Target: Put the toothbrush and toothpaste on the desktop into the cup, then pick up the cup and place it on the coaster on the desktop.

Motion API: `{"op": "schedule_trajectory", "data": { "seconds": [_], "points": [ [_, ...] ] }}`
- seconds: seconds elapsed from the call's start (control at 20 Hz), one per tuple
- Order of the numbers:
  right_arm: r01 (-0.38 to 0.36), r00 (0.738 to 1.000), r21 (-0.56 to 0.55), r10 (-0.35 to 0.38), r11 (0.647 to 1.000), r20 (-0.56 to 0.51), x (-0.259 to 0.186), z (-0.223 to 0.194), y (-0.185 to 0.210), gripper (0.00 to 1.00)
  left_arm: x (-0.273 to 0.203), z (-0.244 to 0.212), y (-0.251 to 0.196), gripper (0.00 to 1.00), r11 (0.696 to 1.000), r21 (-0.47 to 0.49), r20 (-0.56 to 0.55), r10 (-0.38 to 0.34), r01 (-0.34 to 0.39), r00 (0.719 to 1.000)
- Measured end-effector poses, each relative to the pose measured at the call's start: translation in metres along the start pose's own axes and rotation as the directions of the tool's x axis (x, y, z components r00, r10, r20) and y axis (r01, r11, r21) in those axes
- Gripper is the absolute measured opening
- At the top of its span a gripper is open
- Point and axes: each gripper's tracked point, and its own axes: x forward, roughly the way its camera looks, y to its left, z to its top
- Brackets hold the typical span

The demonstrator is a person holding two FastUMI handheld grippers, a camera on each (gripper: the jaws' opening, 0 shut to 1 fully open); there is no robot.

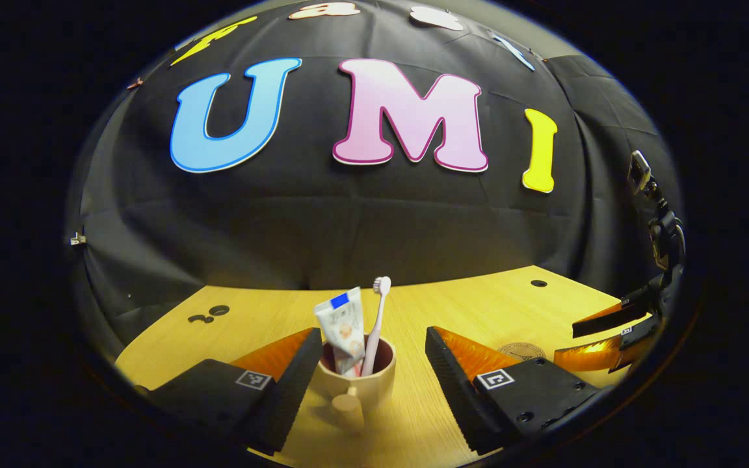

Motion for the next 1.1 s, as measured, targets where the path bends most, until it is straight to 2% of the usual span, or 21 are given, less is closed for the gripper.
{"op": "schedule_trajectory", "data": {
  "seconds": [0.15,0.35,0.6,0.8,0.95,1.1],
  "points": [
    [0.012,1.0,0.018,-0.012,1.0,0.005,-0.006,0.002,-0.007,0.98,-0.011,-0.003,0.01,0.99,1.0,0.01,-0.081,0.009,-0.008,0.997],
    [0.039,0.999,0.037,-0.039,0.999,0.009,-0.021,0.003,-0.022,0.98,-0.02,-0.009,0.021,0.99,1.0,0.014,-0.225,0.008,-0.005,0.974],
    [0.098,0.995,0.093,-0.098,0.991,-0.011,-0.039,-0.009,-0.054,0.98,-0.02,-0.014,0.027,0.99,1.0,0.018,-0.416,-0.002,0.011,0.91],
    [0.173,0.985,0.146,-0.171,0.974,-0.031,-0.057,-0.022,-0.085,0.99,-0.012,-0.034,0.024,0.99,1.0,-0.016,-0.575,-0.023,0.017,0.818],
    [0.227,0.974,0.185,-0.221,0.956,-0.051,-0.071,-0.037,-0.106,0.99,-0.005,-0.057,0.022,0.99,0.999,-0.026,-0.686,-0.035,0.023,0.727],
    [0.291,0.956,0.186,-0.278,0.939,-0.09,-0.086,-0.059,-0.131,0.98,0.005,-0.073,0.017,1.0,0.999,-0.032,-0.753,-0.049,0.037,0.656]
  ]
}}
